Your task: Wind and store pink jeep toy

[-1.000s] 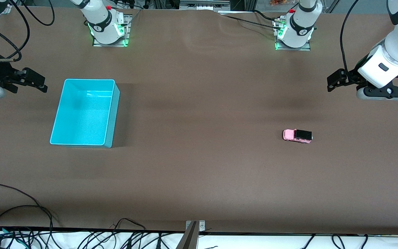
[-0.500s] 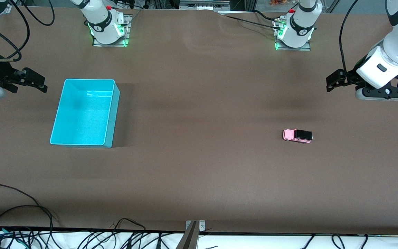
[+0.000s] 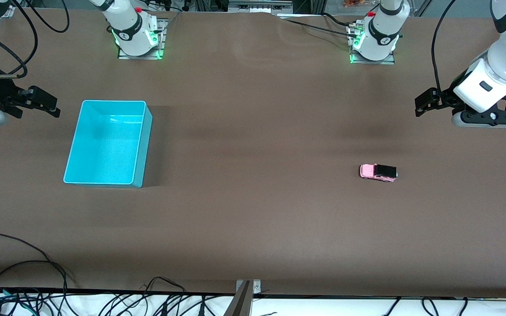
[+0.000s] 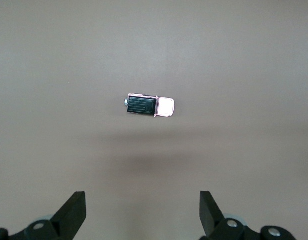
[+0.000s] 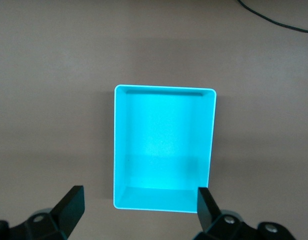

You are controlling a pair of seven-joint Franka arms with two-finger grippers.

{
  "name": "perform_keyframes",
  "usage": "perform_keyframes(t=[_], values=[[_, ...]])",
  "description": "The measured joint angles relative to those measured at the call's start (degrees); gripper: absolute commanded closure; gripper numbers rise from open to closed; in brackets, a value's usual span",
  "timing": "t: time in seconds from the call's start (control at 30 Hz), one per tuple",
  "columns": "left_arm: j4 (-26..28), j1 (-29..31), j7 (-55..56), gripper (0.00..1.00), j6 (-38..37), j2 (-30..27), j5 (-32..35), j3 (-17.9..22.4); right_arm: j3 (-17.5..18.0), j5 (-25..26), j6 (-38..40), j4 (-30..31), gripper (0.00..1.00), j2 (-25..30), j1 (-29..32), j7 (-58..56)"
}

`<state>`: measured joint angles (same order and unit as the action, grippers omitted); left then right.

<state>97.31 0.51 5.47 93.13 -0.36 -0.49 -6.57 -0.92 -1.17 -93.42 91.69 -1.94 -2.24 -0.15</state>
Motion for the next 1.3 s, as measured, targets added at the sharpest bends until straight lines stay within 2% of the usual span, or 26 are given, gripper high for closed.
perform_keyframes(t=[1.3], values=[[0.00, 0.00, 0.00, 0.00, 0.00, 0.00, 0.00, 0.18, 0.00, 0.00, 0.00, 0.00, 0.00, 0.00, 0.00, 0.00]])
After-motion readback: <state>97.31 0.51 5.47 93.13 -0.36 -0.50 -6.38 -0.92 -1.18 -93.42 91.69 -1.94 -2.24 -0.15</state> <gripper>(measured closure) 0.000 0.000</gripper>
